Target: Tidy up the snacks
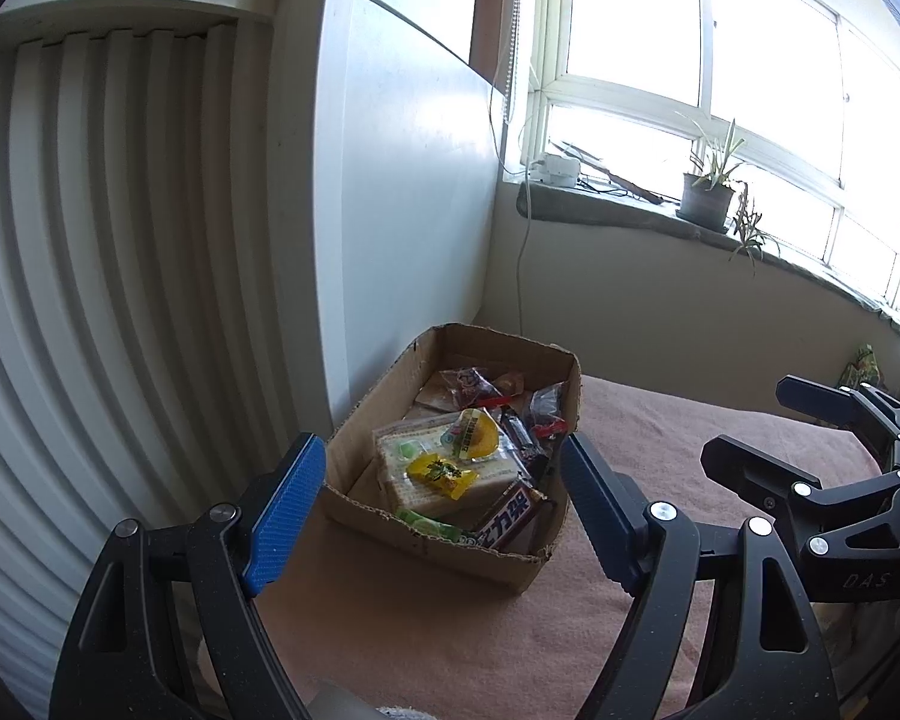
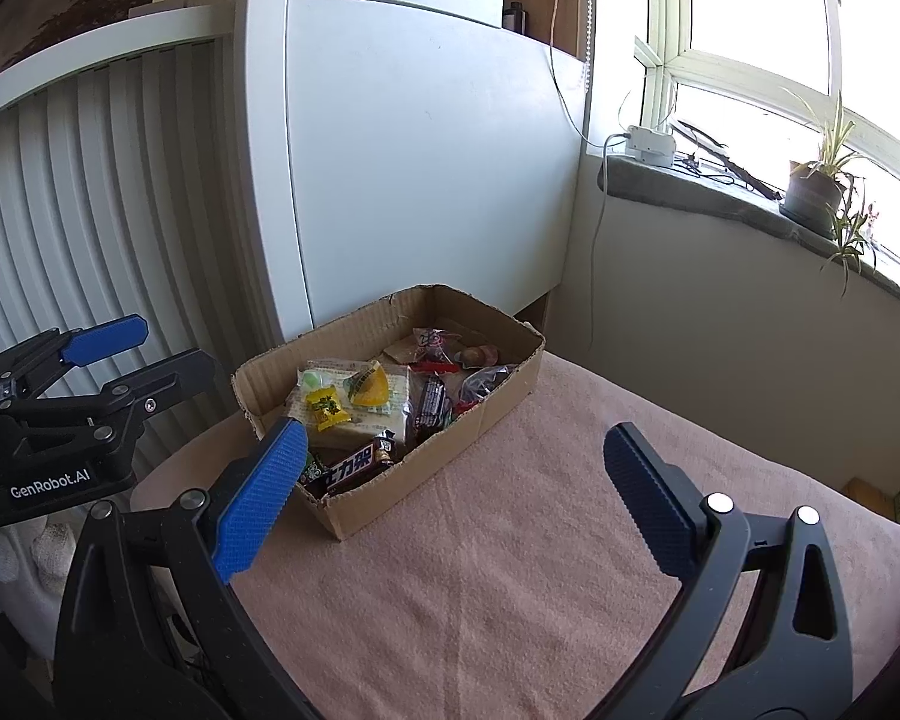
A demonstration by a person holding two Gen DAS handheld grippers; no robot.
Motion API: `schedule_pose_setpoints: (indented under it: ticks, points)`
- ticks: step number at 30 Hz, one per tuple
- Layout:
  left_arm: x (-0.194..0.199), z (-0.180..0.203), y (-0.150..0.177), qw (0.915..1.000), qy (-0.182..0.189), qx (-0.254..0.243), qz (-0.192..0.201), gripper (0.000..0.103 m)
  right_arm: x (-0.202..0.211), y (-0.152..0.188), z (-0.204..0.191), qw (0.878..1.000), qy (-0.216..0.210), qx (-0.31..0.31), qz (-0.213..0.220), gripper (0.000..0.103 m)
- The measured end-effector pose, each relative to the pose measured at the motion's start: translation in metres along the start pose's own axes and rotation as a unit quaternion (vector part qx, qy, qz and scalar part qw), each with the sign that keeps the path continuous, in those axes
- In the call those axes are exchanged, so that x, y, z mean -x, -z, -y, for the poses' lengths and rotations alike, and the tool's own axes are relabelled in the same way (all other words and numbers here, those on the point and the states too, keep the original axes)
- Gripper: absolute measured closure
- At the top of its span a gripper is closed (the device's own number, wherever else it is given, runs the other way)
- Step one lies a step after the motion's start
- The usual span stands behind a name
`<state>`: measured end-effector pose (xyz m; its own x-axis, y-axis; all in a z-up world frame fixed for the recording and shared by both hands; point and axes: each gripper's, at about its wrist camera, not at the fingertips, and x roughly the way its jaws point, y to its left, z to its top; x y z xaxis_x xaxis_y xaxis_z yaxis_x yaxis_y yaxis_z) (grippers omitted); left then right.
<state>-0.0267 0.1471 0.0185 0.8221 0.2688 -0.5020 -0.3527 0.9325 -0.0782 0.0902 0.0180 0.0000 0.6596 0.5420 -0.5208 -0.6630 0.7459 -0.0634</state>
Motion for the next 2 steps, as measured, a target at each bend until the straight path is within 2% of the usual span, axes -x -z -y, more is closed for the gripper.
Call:
schedule_pose_setpoints:
  ticks: [2]
  points:
    - [-0.0022,0.0002,0.0015,1.0,-0.002,-0.002,-0.004,0.022,-0.0006,0.0016,0.0027,1.0,0.002,-0.004,0.0,0.002]
